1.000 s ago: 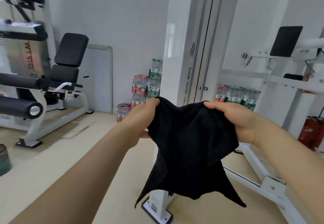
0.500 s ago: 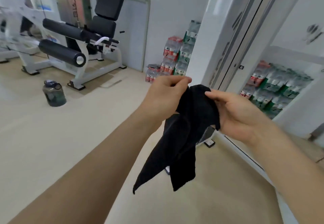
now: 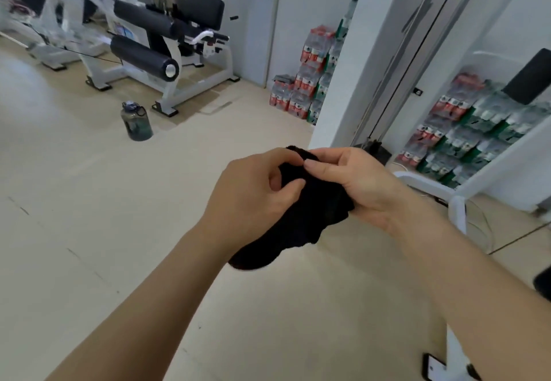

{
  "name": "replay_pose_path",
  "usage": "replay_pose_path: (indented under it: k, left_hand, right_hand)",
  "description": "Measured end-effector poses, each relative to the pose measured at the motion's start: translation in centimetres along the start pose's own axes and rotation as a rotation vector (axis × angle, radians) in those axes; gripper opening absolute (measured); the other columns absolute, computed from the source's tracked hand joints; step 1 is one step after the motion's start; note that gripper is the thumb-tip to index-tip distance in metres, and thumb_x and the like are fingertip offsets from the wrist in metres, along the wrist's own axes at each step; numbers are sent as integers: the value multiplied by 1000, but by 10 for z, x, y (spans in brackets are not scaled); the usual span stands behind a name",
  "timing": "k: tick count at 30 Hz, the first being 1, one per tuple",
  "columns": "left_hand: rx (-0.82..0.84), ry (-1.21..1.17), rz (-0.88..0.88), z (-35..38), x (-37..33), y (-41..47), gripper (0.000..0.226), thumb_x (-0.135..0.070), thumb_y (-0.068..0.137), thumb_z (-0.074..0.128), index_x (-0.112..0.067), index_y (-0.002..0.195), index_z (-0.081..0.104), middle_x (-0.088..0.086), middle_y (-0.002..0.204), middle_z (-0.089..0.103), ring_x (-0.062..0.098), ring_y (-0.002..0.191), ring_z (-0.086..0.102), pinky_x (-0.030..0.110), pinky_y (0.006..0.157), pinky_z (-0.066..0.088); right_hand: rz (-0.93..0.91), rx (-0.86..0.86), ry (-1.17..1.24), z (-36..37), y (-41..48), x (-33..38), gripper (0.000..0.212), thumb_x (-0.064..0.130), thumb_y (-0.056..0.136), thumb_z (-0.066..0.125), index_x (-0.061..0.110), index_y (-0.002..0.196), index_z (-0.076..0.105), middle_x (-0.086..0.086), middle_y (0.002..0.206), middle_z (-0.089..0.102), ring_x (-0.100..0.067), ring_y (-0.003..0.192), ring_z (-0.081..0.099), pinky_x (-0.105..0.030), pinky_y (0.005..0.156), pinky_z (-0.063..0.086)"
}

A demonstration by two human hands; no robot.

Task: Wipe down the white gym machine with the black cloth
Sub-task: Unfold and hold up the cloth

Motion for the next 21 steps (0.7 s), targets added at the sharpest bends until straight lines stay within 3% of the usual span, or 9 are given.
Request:
replay_pose_path:
  k: [3, 5, 7, 10, 12, 13, 15, 18, 21]
  left_hand:
    - [32, -1, -54, -23, -13, -8, 20, -44, 76, 77, -40, 90, 65, -11, 77, 49, -1, 68, 47, 17, 64, 34]
    - [142, -35, -123, -39, -25, -14, 25, -60, 71, 71, -45, 88, 62, -10, 88, 50, -2, 77, 48, 16, 69, 36]
    - [358, -54, -153, -58, -36, -17, 32, -69, 67, 64, -48, 91, 61, -8, 97, 54, 4, 88, 52, 23, 80, 44]
    - [646, -172, -142, -88, -57, -20, 30, -57, 72, 74, -32, 89, 68, -1, 96, 64, 11, 93, 59, 32, 87, 50]
    - [724, -252, -154, -111, -73, -21, 31, -45, 74, 76, -17, 80, 63, 9, 83, 64, 16, 79, 58, 33, 76, 44]
    - [724, -220, -151, -122, -79, -20, 31, -42, 76, 76, -15, 75, 61, 10, 75, 61, 16, 72, 53, 33, 71, 41]
    - [663, -38, -108, -145, -87, -17, 28, -44, 79, 75, -20, 67, 64, -7, 65, 65, 7, 65, 57, 31, 69, 47]
    - [504, 142, -44, -182, -97, -15, 25, -49, 82, 69, -28, 68, 71, -17, 70, 70, -3, 73, 65, 30, 78, 56]
    - [432, 80, -93, -211, -98, -19, 29, -46, 82, 70, -19, 74, 75, -6, 72, 72, 7, 71, 66, 34, 77, 56]
  right_hand:
    - [-16, 52, -32, 9, -28, 27, 29, 11, 87, 66, 9, 115, 60, -11, 86, 75, -24, 75, 72, -32, 64, 58]
    - [15, 143, -21, 14, -50, 48, 41, 10, 80, 69, 15, 117, 51, -16, 93, 74, -30, 79, 71, -37, 68, 60]
    - [39, 260, -64, 20, -71, 71, 45, 4, 80, 69, 20, 116, 47, -16, 93, 71, -32, 80, 68, -37, 68, 59]
    - [35, 333, -297, 30, -92, 103, 33, -7, 85, 66, 13, 109, 54, -11, 89, 69, -25, 75, 67, -28, 63, 55]
    - [6, 326, -535, 40, -100, 123, 24, -3, 87, 69, 15, 101, 64, -9, 95, 71, -26, 84, 68, -31, 70, 57]
    - [-16, 321, -648, 46, -102, 131, 21, 0, 87, 70, 18, 97, 67, -5, 95, 72, -24, 88, 69, -32, 74, 57]
    - [-56, 288, -867, 59, -106, 144, 17, 10, 88, 71, 27, 91, 70, 9, 88, 72, -7, 85, 68, -20, 73, 53]
    - [-124, 214, -1110, 82, -108, 160, 17, 18, 91, 68, 35, 90, 68, 19, 85, 69, 7, 85, 62, -9, 68, 47]
    - [-110, 180, -885, 93, -107, 168, 18, 10, 92, 66, 25, 94, 75, 12, 86, 74, -1, 84, 69, -15, 73, 53]
Point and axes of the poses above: each hand's wrist, its own y-axis towards the middle knuckle, its own z-axis out of the palm, x = y × z, the point moved 2 cm from there along y, towards the middle knuckle
